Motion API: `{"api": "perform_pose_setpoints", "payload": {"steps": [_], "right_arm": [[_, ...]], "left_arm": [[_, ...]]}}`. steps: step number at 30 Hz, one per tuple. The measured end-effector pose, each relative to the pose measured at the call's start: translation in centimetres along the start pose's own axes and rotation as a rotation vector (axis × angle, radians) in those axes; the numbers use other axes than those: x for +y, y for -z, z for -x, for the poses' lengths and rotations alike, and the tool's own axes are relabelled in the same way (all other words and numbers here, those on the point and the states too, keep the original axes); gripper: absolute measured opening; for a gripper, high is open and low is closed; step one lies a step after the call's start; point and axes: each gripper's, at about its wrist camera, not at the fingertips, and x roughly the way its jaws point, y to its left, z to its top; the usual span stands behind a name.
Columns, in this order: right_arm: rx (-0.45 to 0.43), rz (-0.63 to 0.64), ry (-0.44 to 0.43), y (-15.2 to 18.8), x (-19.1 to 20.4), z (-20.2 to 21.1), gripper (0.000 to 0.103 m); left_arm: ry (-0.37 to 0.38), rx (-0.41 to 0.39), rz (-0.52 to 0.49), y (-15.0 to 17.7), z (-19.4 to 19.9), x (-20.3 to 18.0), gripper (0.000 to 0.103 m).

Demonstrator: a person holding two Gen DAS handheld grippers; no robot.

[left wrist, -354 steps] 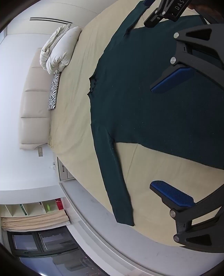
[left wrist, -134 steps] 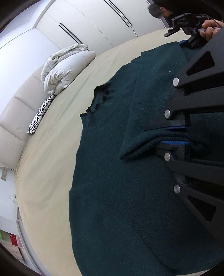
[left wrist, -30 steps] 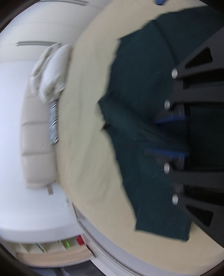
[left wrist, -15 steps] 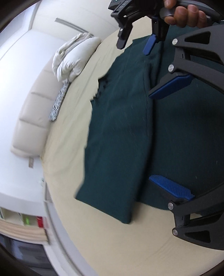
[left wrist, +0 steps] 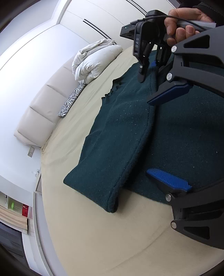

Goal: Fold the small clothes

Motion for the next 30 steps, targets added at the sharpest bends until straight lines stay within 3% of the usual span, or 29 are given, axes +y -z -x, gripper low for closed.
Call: {"api": "perform_pose_setpoints", "payload": {"steps": [1, 5, 10, 18, 30], "right_arm": [[-0.003, -0.002, 0.011, 0.1, -0.1, 0.2, 0.012], [-0.064, 0.028, 0.031, 0.3, -0.1, 2.0, 0.008], [-0.118, 0.101, 0.103, 0.2, 0.1, 4.6, 0.007], [-0.165, 0.080, 0.199, 0.0, -3.8, 7.1, 0.007], [-0.193, 0.168, 0.299, -0.1, -3.5, 7.5, 0.007]], "left_arm": [[0.004, -0.001, 0.003, 0.1, 0.3, 0.1, 0.077], [0.006, -0.003, 0.004, 0.2, 0.4, 0.2, 0.077], [0.004, -0.006, 0.001, 0.2, 0.3, 0.1, 0.077], [0.007, -0.011, 0.002, 0.4, 0.4, 0.2, 0.077], [-0.023, -0.019, 0.047, -0.8, 2.6, 0.3, 0.071]]}}
